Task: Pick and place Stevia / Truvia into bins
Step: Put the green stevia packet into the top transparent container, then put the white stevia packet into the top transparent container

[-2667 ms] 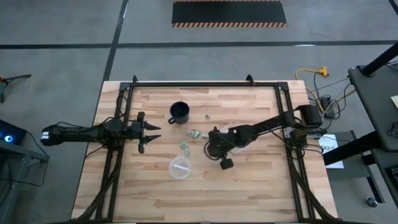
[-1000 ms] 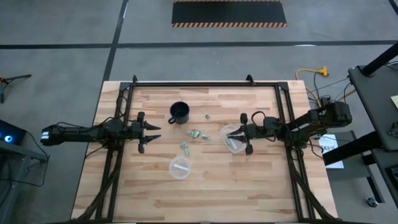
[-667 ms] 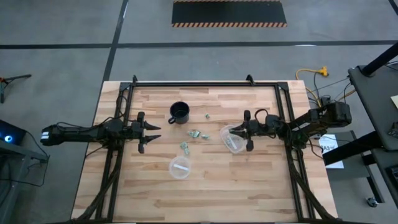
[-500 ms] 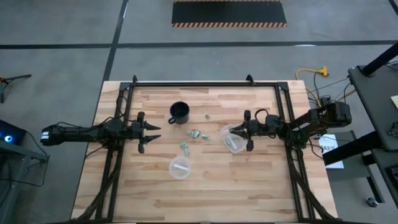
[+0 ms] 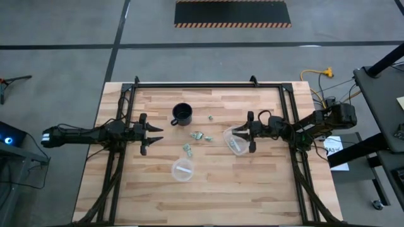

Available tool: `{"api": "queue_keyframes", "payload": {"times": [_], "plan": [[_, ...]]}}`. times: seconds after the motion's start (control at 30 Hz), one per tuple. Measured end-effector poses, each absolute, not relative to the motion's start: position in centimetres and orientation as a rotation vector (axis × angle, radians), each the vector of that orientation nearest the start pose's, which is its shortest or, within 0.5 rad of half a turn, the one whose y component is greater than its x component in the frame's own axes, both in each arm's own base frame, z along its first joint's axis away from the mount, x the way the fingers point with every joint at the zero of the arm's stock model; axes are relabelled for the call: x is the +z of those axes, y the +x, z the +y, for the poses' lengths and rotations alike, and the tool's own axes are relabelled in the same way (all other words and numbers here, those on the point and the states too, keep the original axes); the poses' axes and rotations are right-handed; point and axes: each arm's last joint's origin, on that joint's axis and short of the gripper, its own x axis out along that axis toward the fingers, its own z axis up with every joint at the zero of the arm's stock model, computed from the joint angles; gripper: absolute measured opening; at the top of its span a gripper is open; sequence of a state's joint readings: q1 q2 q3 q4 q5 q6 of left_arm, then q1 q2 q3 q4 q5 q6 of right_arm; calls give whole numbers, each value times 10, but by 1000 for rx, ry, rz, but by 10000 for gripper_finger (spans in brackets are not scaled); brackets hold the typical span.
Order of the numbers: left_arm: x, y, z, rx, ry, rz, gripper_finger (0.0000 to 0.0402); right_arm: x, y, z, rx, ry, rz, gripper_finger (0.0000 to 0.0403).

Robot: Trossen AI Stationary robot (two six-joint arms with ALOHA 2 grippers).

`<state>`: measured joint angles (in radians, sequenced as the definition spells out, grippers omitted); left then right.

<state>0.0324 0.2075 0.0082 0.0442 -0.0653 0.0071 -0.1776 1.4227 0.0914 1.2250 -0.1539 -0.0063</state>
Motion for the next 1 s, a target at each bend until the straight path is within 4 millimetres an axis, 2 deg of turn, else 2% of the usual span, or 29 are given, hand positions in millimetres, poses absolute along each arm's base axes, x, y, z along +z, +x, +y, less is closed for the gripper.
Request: {"api": "queue_keyframes", "payload": {"times": [0.47,1.0], "plan": [[153,109,5,97,10,157,141,128,191,-30,-20,-3,130,124],[153,109,5,97,10,155,141,127,191,-30,-19,-10,142,207]]}}
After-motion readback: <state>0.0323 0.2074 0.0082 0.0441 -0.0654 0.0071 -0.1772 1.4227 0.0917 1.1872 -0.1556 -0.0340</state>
